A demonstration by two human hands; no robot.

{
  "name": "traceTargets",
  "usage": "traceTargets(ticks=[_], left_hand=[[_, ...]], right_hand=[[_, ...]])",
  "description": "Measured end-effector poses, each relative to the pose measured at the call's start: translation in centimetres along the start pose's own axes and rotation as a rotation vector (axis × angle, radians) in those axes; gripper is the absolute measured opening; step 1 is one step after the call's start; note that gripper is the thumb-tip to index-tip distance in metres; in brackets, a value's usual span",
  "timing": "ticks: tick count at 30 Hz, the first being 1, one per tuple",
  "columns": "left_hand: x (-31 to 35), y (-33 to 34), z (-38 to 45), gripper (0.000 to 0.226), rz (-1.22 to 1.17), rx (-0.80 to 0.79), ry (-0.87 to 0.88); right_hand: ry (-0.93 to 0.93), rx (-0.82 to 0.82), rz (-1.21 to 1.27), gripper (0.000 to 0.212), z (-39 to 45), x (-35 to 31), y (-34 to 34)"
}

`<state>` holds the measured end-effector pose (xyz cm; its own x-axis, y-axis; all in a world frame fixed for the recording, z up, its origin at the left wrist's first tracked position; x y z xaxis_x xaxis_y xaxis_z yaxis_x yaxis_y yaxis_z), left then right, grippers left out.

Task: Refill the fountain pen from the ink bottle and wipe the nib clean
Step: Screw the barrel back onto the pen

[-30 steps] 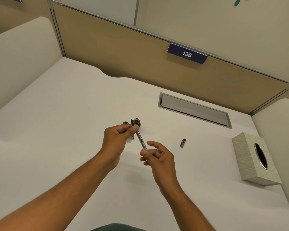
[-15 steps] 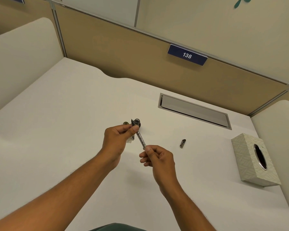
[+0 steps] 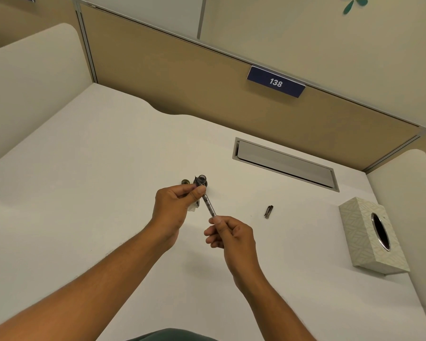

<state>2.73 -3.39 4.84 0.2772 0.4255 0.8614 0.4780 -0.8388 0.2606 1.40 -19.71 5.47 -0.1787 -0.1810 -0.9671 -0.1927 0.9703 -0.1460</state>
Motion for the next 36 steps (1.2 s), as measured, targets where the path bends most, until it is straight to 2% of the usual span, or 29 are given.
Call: traceTargets(ticks=[8, 10, 12, 17, 23, 26, 28, 31, 36], left_hand=[[-0.19, -0.24, 0.17, 0.015, -0.004, -0.014, -0.003], [-0.2, -0.27, 0.23, 0.017, -0.001, -0.01, -0.001], [-0.24, -0.34, 0.32, 0.019, 0.002, -0.005, 0.003], [-0.4, -0.34, 0.42, 0.02, 0.0, -0.007, -0.005], [-0.45, -0.15, 0.44, 0.02, -0.006, -0.008, -0.007], [-0.51, -0.17, 0.38, 0.022, -0.01, 0.003, -0.015], [-0.63, -0.24, 0.35, 0.023, -0.012, -0.002, -0.021], [-0.72, -0.2, 0.41, 0.023, -0.01, 0.002, -0.018], [-0.72, 0.08, 0.36, 0.022, 0.001, 0.002, -0.016]], right_hand=[[0.012, -0.008, -0.006, 0.031, -0.01, 0.03, 0.31], [0.0, -0.004, -0.021, 0.026, -0.04, 0.01, 0.36], [-0.011, 0.005, -0.023, 0.012, -0.01, -0.04, 0.32], [-0.014, -0.003, -0.018, 0.01, -0.07, -0.08, 0.28], [0.024, -0.01, -0.004, 0.031, -0.12, 0.38, 0.35], [0.002, 0.009, 0.001, 0.013, 0.07, 0.33, 0.24], [-0.001, 0.007, 0.017, 0.017, 0.16, 0.3, 0.12], [-0.014, -0.003, 0.011, 0.009, 0.18, 0.14, -0.02], [0.015, 0.005, 0.016, 0.025, 0.21, 0.64, -0.06]])
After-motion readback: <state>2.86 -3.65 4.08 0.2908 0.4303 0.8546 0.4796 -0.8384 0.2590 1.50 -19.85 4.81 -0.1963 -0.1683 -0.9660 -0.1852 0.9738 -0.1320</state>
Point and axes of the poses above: each hand's wrist, its own z-axis towards the middle knuckle, its own y-axis out of the palm, x = y × z, the point moved 1 cm from there along z, towards the middle knuckle, and after that the axes turned 6 degrees about -y, right-handed, at the moved point
